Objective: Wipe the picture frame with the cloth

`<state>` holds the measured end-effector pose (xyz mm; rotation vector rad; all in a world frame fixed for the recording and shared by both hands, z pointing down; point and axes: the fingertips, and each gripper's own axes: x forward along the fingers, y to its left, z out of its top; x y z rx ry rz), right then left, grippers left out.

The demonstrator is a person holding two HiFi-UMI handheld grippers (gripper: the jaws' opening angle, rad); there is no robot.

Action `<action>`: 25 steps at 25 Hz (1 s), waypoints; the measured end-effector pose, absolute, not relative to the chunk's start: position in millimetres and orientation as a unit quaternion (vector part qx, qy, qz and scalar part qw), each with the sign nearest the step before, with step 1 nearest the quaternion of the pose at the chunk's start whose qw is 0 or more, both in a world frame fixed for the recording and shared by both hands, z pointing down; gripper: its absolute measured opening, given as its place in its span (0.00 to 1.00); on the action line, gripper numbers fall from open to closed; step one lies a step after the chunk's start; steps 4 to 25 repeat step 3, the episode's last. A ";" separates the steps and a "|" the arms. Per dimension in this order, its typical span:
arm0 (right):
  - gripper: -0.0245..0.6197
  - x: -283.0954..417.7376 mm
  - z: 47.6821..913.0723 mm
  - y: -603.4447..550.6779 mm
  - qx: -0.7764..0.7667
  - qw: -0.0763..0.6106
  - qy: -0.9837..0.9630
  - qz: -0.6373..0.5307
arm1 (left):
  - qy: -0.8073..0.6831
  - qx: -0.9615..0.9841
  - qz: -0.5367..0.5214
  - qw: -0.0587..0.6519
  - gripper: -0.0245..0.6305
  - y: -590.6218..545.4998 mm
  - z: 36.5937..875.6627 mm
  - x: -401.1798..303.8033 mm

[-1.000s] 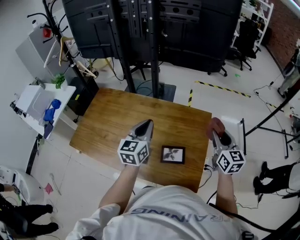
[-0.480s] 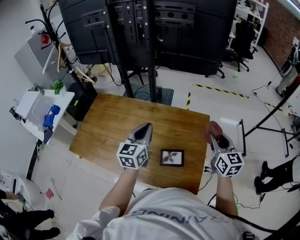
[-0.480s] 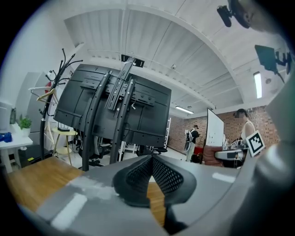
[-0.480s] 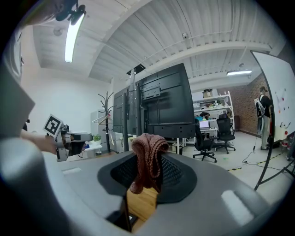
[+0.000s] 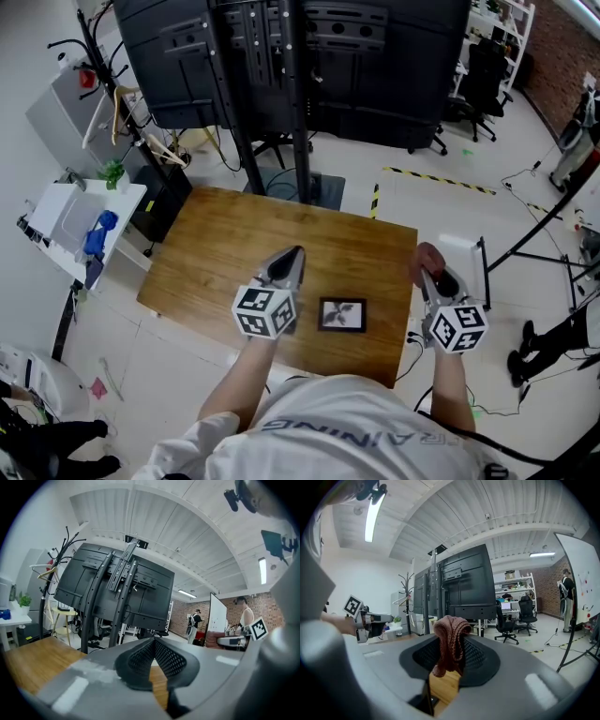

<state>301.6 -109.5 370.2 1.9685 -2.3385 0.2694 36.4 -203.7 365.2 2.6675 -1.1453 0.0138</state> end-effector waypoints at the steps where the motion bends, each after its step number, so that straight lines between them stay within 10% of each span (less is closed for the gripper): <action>1: 0.21 301.6 370.4 -109.5 0.641 0.036 -0.761 0.088 | -0.392 0.912 0.005 0.118 0.04 -203.6 364.8 36.6; 25: 0.21 301.5 370.7 -109.5 0.641 0.037 -0.761 0.088 | -0.391 0.913 0.005 0.118 0.04 -203.8 364.3 36.8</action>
